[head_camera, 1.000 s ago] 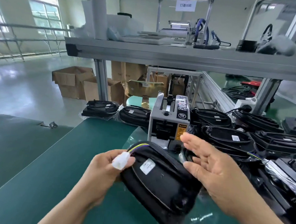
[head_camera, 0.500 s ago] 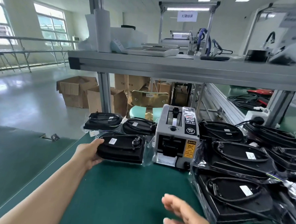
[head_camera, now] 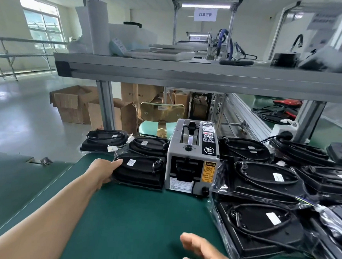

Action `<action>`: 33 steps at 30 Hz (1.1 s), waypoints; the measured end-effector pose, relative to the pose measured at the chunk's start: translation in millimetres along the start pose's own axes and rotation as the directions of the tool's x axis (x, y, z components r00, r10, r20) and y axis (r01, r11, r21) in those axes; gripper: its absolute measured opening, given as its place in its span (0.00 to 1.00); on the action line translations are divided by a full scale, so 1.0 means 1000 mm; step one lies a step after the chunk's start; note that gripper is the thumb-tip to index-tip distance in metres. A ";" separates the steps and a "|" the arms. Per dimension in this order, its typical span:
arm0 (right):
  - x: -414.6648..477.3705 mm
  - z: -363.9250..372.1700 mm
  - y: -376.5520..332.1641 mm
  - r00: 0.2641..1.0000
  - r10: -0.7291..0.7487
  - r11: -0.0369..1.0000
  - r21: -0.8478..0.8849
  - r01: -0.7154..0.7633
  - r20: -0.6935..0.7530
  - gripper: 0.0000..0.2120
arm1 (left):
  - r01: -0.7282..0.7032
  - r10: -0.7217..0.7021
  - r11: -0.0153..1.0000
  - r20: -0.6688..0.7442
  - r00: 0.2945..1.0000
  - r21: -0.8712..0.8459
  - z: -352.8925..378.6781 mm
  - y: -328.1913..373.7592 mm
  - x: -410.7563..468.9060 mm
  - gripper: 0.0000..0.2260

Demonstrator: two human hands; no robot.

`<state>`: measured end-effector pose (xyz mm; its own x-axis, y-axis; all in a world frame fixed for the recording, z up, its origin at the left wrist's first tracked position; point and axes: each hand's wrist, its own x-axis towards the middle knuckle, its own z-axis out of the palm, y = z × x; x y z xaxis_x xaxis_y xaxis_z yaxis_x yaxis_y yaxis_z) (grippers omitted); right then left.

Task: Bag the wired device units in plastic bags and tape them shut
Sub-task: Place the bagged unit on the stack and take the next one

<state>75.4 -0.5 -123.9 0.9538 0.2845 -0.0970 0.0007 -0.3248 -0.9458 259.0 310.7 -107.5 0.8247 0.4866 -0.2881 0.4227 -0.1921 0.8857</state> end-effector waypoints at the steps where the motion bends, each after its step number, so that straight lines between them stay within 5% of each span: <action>1: -0.003 -0.008 0.001 0.998 -0.023 0.999 0.023 0.025 -0.066 0.18 | -0.033 0.036 0.997 -0.048 0.998 0.072 -0.001 -0.001 -0.001 0.15; 9: -0.023 -0.019 -0.013 0.981 -0.050 0.998 0.033 0.057 -0.190 0.18 | -0.305 0.340 0.939 -0.293 0.894 0.160 0.012 0.001 -0.083 0.18; 15: -0.049 -0.043 -0.015 0.967 -0.043 0.998 0.036 0.054 -0.250 0.16 | -0.527 0.525 0.844 0.047 0.850 0.095 0.094 -0.011 -0.200 0.10; 20: -0.072 -0.069 -0.005 0.926 -0.029 0.997 0.049 0.051 -0.376 0.15 | -0.540 0.478 0.832 0.332 0.813 0.125 0.155 -0.011 -0.240 0.21; 23: -0.085 -0.084 0.004 0.883 0.007 0.997 0.070 0.029 -0.470 0.15 | -0.495 0.417 0.852 0.350 0.839 0.169 0.173 0.001 -0.246 0.28; 28: -0.093 -0.102 0.018 0.815 0.078 0.984 0.176 0.030 -0.574 0.18 | -0.573 0.512 0.801 0.296 0.806 0.173 0.196 0.031 -0.253 0.31; 30: -0.091 -0.108 0.018 0.791 0.099 0.974 0.220 0.047 -0.604 0.19 | -0.666 0.607 0.705 0.277 0.744 0.243 0.207 0.044 -0.258 0.31; 33: -0.082 -0.122 0.014 0.772 0.106 0.967 0.247 0.068 -0.626 0.21 | -0.825 0.781 0.403 0.321 0.536 0.397 0.221 0.063 -0.260 0.33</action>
<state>33.9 -138.2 -90.9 0.9249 -0.3799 0.0187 -0.0093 -0.0717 -0.9974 153.8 -16.8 -57.7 0.8927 -0.1631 0.4202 -0.3611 -0.8168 0.4500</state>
